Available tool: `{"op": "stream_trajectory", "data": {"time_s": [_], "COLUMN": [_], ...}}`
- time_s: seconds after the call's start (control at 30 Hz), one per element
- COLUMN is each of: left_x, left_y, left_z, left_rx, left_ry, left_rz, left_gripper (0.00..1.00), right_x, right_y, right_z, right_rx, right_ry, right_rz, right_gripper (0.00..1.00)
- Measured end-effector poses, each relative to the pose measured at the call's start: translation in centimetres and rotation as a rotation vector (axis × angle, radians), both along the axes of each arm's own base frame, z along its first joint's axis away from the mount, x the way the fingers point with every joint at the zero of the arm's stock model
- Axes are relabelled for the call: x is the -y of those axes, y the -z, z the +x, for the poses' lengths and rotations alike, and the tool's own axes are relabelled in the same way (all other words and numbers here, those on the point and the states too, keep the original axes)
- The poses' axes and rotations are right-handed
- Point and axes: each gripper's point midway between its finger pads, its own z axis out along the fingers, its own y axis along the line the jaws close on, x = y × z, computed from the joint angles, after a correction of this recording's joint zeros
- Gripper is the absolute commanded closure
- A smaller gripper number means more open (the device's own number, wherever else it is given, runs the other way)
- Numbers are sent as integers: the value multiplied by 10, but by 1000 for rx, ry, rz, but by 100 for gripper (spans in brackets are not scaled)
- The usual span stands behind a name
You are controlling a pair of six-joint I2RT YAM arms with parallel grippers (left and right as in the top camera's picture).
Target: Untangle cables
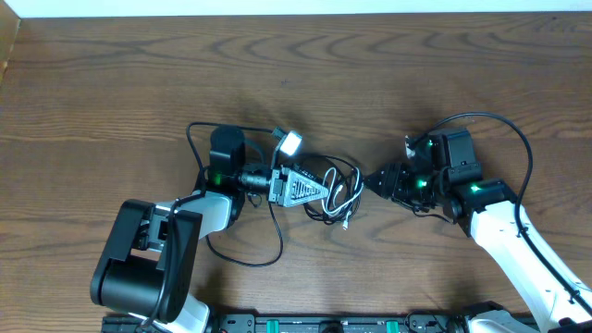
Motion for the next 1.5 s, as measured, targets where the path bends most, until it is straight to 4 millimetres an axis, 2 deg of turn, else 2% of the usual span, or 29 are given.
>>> {"op": "stream_trajectory", "data": {"time_s": [0.03, 0.07, 0.2, 0.33, 0.4, 0.5, 0.67, 0.9, 1.0, 1.07, 1.13, 1.17, 1.33, 1.43, 1.5], "left_x": [0, 0, 1, 1, 1, 0, 0, 0, 0, 0, 0, 0, 0, 0, 0], "left_y": [0, -1, -10, -30, -42, -54, -56, -56, -56, -56, -56, -56, -56, -56, -56], "left_z": [0, 0, 2, 3, 2, 0, -1, -1, -1, -1, -1, -1, -1, -1, -1], "left_rx": [6, 4, 46, 162, 221, 267, 212, 181, 173, 171, 171, 170, 167, 168, 167], "left_ry": [1, 0, -2, -2, -2, 0, 0, 0, 0, 0, 0, 0, 0, 0, 0], "left_rz": [-1, -1, -17, -56, -77, -96, -89, -84, -82, -82, -82, -82, -81, -81, -81], "left_gripper": [71, 75, 75, 75, 75, 75, 75, 75, 75, 75, 75, 76, 74, 64, 62], "right_x": [2, 3, 8, 10, 6, 0, -9, -25, -27, -28, -30, -32, -37, -32, -24], "right_y": [2, 3, 8, 11, 9, 5, 1, -1, 2, 4, 7, 8, 17, 20, 21], "right_z": [0, 0, -3, -8, -11, -14, -18, -29, -31, -30, -28, -27, -22, -25, -31], "right_rx": [-3, -6, -27, -54, -65, -98, -151, -224, -238, -234, -238, -234, -213, -201, -206], "right_ry": [6, 11, 26, 29, 22, 24, 50, 62, 86, 98, 110, 111, 101, 86, 84], "right_rz": [-11, -22, -50, -61, -36, 17, 74, 108, 89, 79, 73, 72, 49, 12, -19], "right_gripper": [46, 46, 45, 44, 41, 45, 53, 52, 58, 74, 96, 99, 99, 99, 99]}}
